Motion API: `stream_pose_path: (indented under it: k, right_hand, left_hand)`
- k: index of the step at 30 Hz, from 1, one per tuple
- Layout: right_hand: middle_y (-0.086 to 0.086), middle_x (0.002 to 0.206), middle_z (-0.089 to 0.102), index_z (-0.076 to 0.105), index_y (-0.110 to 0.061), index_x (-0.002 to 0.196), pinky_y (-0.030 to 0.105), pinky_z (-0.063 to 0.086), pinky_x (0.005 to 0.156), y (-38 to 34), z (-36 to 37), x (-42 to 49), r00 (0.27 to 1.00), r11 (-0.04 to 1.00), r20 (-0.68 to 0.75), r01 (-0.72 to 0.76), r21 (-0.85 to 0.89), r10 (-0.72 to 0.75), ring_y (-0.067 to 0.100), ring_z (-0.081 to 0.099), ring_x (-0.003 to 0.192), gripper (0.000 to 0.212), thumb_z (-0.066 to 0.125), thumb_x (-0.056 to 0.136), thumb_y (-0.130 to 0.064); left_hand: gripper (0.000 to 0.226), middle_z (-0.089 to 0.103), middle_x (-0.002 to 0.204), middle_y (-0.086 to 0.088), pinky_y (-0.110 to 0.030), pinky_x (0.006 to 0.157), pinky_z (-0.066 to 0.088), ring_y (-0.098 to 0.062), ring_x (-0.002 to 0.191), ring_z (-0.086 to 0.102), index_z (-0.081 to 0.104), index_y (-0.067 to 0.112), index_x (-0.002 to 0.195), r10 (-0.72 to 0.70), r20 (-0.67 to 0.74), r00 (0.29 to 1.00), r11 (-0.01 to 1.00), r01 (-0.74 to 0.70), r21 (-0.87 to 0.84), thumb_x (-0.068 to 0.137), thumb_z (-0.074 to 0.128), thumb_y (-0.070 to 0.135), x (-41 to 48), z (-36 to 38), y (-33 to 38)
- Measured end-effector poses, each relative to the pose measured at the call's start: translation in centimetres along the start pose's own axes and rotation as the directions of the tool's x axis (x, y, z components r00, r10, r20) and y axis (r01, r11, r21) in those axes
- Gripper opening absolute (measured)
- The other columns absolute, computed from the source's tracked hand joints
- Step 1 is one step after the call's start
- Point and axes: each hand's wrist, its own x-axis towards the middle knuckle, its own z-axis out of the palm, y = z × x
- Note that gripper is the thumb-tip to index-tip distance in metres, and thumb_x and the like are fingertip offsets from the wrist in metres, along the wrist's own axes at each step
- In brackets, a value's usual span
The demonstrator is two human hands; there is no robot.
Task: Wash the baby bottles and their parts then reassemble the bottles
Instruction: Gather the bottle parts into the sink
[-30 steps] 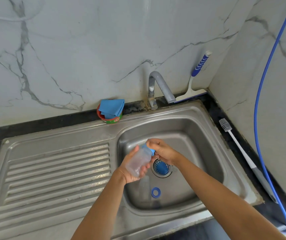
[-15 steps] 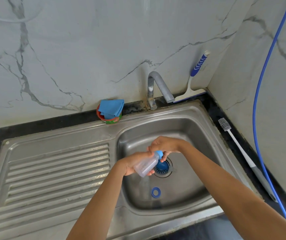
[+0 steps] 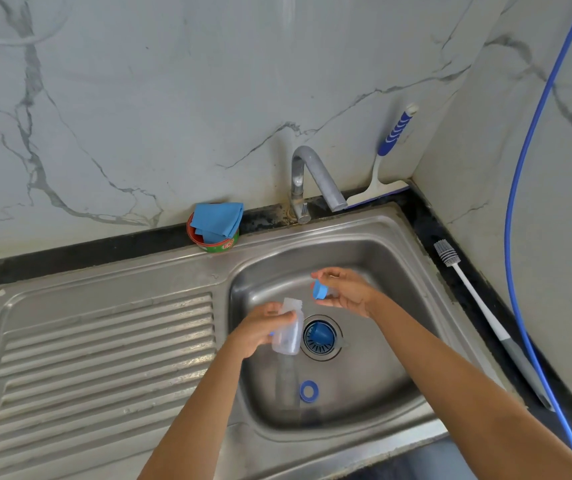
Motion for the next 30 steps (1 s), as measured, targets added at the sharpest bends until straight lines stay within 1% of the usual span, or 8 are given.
stream_pose_path:
  k: [3,6,9,12,15,19,23,30]
  right_hand:
    - [0.021,0.118,0.056,0.056,0.000,0.117,0.028,0.059,0.059,1.2,0.2,0.9,0.980,0.991,-0.180,-0.062,0.116,0.082,0.029,0.062,0.097,0.031,0.061,0.093,-0.018]
    - [0.017,0.120,0.053,0.055,0.002,0.122,0.035,0.058,0.073,2.5,0.1,1.6,0.969,0.981,-0.211,-0.091,0.171,0.127,0.029,0.057,0.105,0.032,0.060,0.093,-0.009]
    - [0.014,0.115,0.053,0.055,0.002,0.123,0.039,0.053,0.084,3.0,-0.2,1.7,0.967,0.982,-0.213,-0.105,0.157,0.137,0.025,0.057,0.096,0.030,0.056,0.094,-0.001]
    - [0.016,0.108,0.053,0.053,0.001,0.125,0.034,0.058,0.073,2.9,-0.5,1.4,0.973,0.977,-0.185,-0.107,0.186,0.142,0.025,0.059,0.090,0.033,0.050,0.093,0.007]
    - [0.016,0.105,0.059,0.054,-0.001,0.124,0.031,0.059,0.071,2.7,-0.3,1.0,0.986,0.980,-0.119,-0.093,0.178,0.115,0.026,0.063,0.089,0.035,0.052,0.091,0.010]
    - [0.017,0.100,0.069,0.059,0.001,0.111,0.033,0.059,0.079,2.4,0.1,0.7,0.997,0.996,-0.067,-0.039,0.074,0.044,0.027,0.070,0.090,0.029,0.066,0.083,0.007]
    - [0.018,0.098,0.071,0.062,0.004,0.102,0.031,0.059,0.077,2.4,0.6,0.6,0.998,1.000,-0.060,-0.013,-0.020,0.012,0.027,0.071,0.089,0.025,0.070,0.079,0.007]
    - [0.015,0.095,0.072,0.063,0.004,0.100,0.028,0.060,0.070,2.6,1.0,0.6,0.992,0.997,-0.105,-0.068,0.048,0.073,0.023,0.072,0.082,0.016,0.066,0.085,0.002]
  left_hand:
    - [0.038,0.059,0.101,0.001,-0.021,0.070,0.044,-0.014,0.087,0.057,0.056,0.013,0.111,0.120,-0.264,0.957,0.971,-0.057,0.232,0.081,0.076,0.026,1.9,1.1,0.2]
    - [0.053,0.058,0.121,-0.010,-0.026,0.080,0.045,-0.025,0.103,0.058,0.050,0.005,0.125,0.093,-0.362,0.928,0.936,0.043,0.349,0.083,0.073,0.028,4.6,1.3,-0.9]
    - [0.065,0.048,0.136,-0.021,-0.033,0.092,0.044,-0.033,0.121,0.051,0.037,-0.001,0.136,0.067,-0.422,0.904,0.933,0.094,0.349,0.087,0.068,0.030,5.7,1.4,-1.6]
    - [0.060,0.051,0.135,-0.021,-0.033,0.096,0.041,-0.033,0.124,0.050,0.041,0.000,0.137,0.143,-0.490,0.860,0.948,0.024,0.318,0.093,0.060,0.036,6.0,1.8,-0.9]
    - [0.042,0.064,0.117,-0.008,-0.033,0.086,0.051,-0.024,0.105,0.062,0.058,0.018,0.121,0.170,-0.371,0.913,0.982,-0.128,0.137,0.091,0.058,0.047,5.4,2.8,0.6]
    - [0.038,0.065,0.113,-0.008,-0.033,0.078,0.059,-0.024,0.097,0.068,0.058,0.022,0.120,0.094,-0.007,0.996,0.988,-0.094,-0.120,0.087,0.067,0.038,3.8,3.5,1.6]
    - [0.039,0.067,0.114,-0.018,-0.031,0.083,0.057,-0.025,0.097,0.070,0.060,0.005,0.117,0.106,0.055,0.993,0.971,-0.091,-0.223,0.083,0.073,0.021,3.4,3.0,1.5]
    - [0.022,0.069,0.108,-0.016,-0.029,0.084,0.056,-0.027,0.100,0.069,0.064,0.006,0.108,0.104,0.114,0.988,0.934,-0.058,-0.353,0.087,0.068,0.012,1.9,2.7,1.3]
